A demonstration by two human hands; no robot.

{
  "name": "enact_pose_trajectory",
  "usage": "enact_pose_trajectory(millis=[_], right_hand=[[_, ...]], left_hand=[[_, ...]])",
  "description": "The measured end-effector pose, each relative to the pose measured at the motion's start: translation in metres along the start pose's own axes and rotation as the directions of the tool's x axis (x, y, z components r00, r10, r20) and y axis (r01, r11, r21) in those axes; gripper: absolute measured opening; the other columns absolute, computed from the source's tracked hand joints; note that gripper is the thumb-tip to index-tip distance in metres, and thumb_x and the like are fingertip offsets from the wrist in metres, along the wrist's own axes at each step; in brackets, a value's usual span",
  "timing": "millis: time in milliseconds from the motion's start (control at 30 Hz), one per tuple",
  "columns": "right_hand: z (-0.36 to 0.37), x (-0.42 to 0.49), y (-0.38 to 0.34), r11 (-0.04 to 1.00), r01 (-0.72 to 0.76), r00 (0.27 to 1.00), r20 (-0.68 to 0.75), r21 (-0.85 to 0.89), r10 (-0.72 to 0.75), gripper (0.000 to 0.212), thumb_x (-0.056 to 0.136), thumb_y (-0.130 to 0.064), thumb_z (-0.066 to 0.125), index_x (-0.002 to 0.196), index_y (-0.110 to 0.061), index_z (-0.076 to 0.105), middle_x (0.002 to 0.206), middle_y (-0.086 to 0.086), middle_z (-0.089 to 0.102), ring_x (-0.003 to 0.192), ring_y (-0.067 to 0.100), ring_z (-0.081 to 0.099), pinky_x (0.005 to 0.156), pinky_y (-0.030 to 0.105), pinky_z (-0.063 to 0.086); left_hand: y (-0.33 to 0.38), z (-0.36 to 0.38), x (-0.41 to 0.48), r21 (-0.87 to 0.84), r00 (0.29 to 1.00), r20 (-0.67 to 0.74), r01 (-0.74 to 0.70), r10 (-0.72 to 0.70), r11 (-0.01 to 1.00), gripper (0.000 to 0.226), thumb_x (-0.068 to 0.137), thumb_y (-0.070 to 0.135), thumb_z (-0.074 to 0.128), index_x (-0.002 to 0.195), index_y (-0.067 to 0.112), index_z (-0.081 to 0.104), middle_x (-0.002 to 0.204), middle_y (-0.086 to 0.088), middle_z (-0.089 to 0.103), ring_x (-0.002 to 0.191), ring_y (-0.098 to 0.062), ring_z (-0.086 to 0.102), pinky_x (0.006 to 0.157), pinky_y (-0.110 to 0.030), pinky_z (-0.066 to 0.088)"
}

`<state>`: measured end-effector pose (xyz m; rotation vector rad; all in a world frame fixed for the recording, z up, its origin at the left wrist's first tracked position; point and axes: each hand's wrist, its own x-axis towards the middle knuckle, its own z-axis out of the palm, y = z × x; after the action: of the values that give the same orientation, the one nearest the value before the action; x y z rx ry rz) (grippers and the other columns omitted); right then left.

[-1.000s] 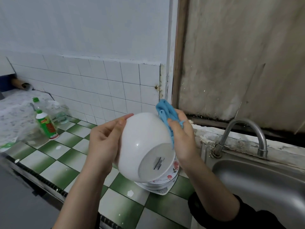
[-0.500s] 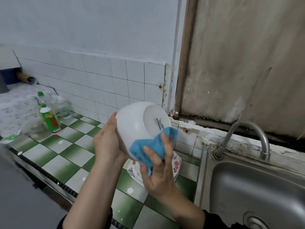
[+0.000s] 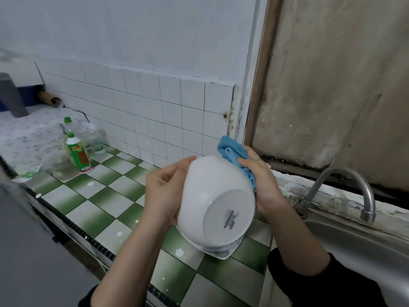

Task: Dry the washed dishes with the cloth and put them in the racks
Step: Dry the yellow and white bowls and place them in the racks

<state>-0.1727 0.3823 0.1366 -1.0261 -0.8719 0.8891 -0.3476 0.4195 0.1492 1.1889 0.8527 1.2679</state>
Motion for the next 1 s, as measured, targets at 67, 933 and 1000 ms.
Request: enact_pose_trajectory(millis=[67,933,1000], right_hand=[[0.004,0.001,-0.006,0.99,0.045,0.998,0.038,-0.131,-0.04,0.039,0.077,-0.023,0.056,0.116,-0.023,0.063,0.113,0.005,0.067,0.09,0.014,0.063,0.075,0.029,0.048],[-0.002,-0.023,-0.026,0.873,0.22,0.96,-0.253,0.434,-0.117,0.067,0.068,-0.027,0.077,0.131,-0.014,0.055,0.109,0.005,0.07,0.094,0.02,0.068,0.084,0.035,0.056],[-0.004,-0.022,-0.032,0.912,0.228,0.97,-0.166,0.341,-0.18,0.049,0.073,-0.019,0.07,0.12,-0.015,0.06,0.102,0.002,0.072,0.088,0.017,0.068,0.079,0.031,0.056]], left_hand=[[-0.002,0.007,-0.007,0.126,0.991,-0.008,-0.134,0.136,0.983,0.021,0.093,0.015,0.063,0.081,0.029,0.074,0.075,0.018,0.073,0.07,0.005,0.066,0.067,-0.015,0.054],[0.017,0.017,0.001,-0.354,0.996,0.049,0.084,-0.071,0.932,0.018,0.095,0.016,0.057,0.087,0.015,0.073,0.076,0.002,0.072,0.065,-0.013,0.063,0.059,-0.025,0.054],[0.025,0.014,-0.002,-0.258,0.997,0.067,-0.025,0.044,0.966,0.022,0.095,0.018,0.055,0.085,0.016,0.075,0.074,0.001,0.073,0.063,-0.012,0.061,0.056,-0.022,0.052]])
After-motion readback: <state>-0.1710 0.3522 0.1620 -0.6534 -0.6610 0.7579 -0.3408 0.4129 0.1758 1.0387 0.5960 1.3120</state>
